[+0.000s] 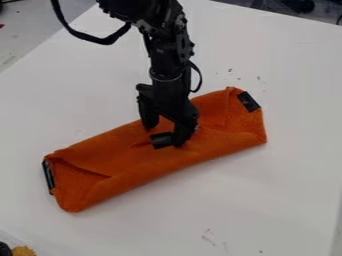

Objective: Unfold the cloth from top left to bottom right

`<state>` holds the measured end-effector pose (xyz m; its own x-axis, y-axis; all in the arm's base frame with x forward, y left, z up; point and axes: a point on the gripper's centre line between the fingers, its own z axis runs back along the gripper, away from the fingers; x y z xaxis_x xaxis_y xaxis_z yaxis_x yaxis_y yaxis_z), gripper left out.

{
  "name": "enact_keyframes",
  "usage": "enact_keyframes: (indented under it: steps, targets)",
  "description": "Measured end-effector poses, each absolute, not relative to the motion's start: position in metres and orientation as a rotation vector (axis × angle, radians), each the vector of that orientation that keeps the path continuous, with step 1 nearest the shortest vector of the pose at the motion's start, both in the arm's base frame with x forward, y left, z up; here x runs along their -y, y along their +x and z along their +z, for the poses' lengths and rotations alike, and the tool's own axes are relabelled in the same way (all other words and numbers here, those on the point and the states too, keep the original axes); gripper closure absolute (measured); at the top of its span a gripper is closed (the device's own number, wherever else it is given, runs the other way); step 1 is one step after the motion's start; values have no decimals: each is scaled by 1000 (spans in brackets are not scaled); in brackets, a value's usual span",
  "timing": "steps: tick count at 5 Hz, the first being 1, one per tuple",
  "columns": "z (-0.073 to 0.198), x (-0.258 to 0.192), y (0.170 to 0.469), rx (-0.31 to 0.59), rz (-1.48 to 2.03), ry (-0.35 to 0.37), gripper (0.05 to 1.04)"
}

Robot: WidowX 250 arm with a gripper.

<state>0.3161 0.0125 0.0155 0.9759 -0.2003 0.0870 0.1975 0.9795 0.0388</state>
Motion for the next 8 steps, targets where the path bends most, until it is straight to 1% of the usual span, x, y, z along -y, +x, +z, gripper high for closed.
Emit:
enact_keyframes:
  steps: [1, 2, 3, 4, 5, 6, 7, 8]
  targets:
    - [13, -14, 317, 86, -202, 28, 116]
    - [13, -14, 317, 88, -197, 28, 388]
    - [14, -16, 318, 85, -198, 35, 689]
    - [15, -17, 317, 65, -203, 58, 901]
    - [28, -12, 319, 56, -241, 106, 1007]
    - [58, 5, 314, 45, -257, 162, 1022]
    - [71, 24, 303, 37, -227, 136, 1022]
    - [60, 36, 284, 23, -166, 80, 1022]
